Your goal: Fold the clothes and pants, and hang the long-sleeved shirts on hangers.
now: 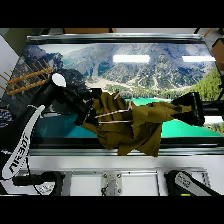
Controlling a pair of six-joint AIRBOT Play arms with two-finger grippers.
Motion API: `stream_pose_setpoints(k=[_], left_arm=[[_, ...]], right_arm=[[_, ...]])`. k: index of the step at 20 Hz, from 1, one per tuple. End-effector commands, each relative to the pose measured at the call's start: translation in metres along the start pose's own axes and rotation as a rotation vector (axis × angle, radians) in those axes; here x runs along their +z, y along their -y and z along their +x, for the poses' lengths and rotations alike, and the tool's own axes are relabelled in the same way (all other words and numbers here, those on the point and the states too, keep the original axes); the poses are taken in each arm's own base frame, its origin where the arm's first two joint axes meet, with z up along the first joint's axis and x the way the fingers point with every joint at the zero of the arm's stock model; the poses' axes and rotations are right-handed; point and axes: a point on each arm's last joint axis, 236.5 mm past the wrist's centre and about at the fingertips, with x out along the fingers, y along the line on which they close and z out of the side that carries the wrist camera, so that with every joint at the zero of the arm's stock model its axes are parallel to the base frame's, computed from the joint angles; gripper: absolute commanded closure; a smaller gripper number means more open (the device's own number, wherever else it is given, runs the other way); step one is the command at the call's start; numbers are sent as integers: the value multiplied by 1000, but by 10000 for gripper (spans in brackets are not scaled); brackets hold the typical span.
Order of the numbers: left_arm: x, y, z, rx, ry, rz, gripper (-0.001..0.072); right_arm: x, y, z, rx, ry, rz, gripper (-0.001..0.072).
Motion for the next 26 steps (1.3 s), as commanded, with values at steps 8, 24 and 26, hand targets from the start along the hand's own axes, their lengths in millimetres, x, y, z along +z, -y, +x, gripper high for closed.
stream_pose_setpoints(k=[8, 24, 26], left_arm=[[0, 0, 0, -1, 0, -1, 696], [0, 0, 0, 0, 0, -1, 696], [0, 0, 0, 0, 0, -1, 696]], right_arm=[[-34, 0, 19, 9, -67, 21, 57], [-39, -7, 43, 104, -57, 36, 58], [-40, -7, 43, 103, -57, 36, 58]])
